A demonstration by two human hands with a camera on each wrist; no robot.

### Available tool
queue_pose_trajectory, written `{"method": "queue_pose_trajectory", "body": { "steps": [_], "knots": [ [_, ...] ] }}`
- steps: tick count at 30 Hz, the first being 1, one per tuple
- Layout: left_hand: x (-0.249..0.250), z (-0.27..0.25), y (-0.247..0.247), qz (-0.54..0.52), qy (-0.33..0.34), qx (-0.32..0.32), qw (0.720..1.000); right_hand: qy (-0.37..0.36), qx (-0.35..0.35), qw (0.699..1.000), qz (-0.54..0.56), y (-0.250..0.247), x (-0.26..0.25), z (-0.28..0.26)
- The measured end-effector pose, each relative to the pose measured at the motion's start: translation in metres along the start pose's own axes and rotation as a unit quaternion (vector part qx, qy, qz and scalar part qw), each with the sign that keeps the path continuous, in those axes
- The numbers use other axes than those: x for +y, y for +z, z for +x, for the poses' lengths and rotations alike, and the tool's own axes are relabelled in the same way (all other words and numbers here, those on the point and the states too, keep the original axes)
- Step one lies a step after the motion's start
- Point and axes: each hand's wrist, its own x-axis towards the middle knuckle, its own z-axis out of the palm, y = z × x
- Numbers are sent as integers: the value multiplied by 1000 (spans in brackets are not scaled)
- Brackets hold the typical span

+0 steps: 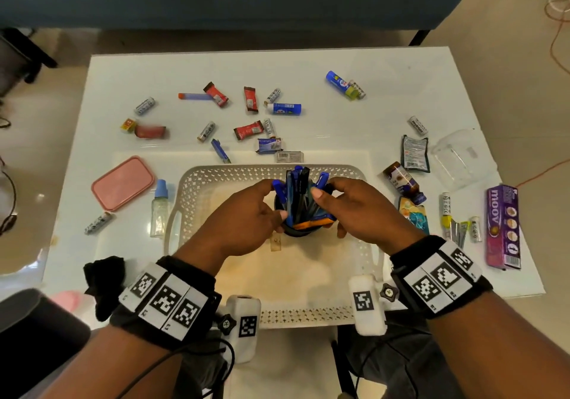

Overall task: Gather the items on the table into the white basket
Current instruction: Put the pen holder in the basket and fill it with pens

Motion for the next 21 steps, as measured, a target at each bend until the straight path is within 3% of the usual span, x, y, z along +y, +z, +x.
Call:
{"method": "queue_pose_trajectory", "body": {
  "steps": [4,7,10,13,17,21],
  "knots": [
    [-3,1,-2,4,9,-1,1000,-38,-46,995,79,-8,-4,-5],
    [-6,4,-1,4,18,10,1000,-104,-80,991,-7,-17,2,-5],
    [-5,4,0,18,44,61,997,-130,-2,988,-85,-16,5,0],
    [-2,4,-1,22,60,108,992,-152,67,985,-40,-10,4,3],
    [2,3,3,40,93,170,980,-182,83,980,-12,6,-1,3],
    [3,6,3,-34,109,192,975,-196,110,974,27,9,-2,4]
  ]
}}
